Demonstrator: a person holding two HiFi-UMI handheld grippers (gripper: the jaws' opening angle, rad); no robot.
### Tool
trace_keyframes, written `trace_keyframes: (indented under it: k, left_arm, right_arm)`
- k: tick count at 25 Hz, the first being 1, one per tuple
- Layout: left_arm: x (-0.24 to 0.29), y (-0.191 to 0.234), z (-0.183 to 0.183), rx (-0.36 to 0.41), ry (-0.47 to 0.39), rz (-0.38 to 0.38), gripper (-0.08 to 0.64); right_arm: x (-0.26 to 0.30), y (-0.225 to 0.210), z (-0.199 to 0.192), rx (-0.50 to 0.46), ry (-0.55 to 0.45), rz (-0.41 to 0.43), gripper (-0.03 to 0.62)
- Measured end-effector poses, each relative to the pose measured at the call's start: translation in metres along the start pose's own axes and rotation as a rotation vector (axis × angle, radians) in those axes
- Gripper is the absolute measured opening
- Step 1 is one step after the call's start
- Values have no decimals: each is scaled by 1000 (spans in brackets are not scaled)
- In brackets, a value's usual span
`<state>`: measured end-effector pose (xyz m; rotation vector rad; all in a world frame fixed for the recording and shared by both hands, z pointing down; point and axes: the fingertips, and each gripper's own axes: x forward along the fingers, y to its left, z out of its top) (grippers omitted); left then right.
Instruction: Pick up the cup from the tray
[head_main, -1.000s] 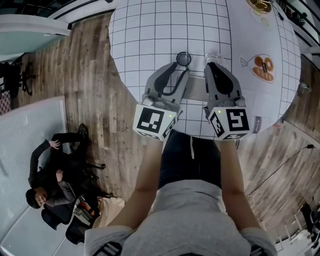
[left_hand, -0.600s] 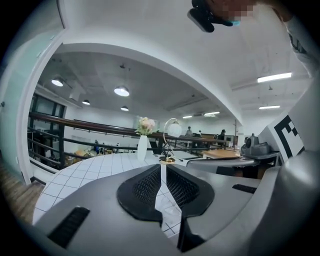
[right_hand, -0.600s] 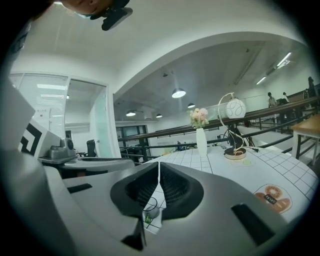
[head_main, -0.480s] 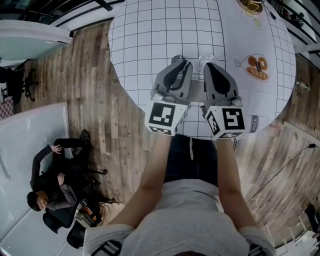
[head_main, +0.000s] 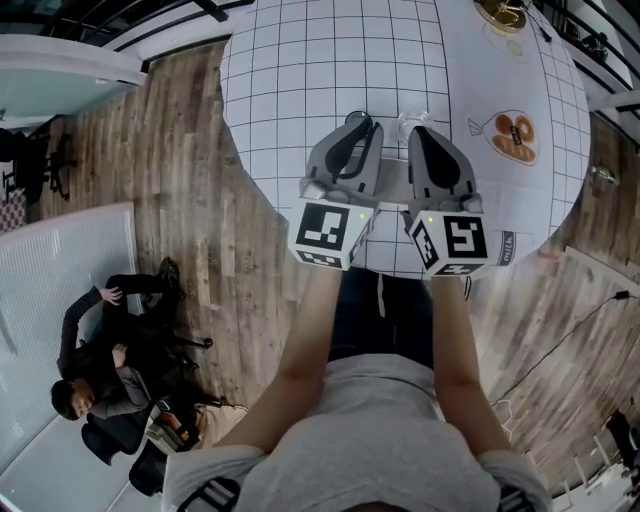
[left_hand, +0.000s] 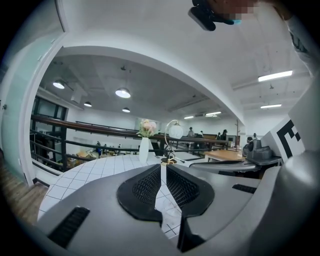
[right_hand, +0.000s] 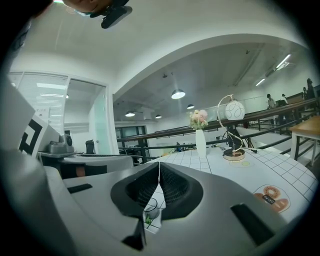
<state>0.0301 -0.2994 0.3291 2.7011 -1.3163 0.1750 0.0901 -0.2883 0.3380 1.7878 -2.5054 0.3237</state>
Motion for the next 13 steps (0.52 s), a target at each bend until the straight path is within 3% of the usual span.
trace_keyframes:
  k: [13]
  left_arm:
    - [5, 0, -3, 19, 17, -8, 40]
  right_arm:
    - [1, -1, 1, -3, -10, 4, 12]
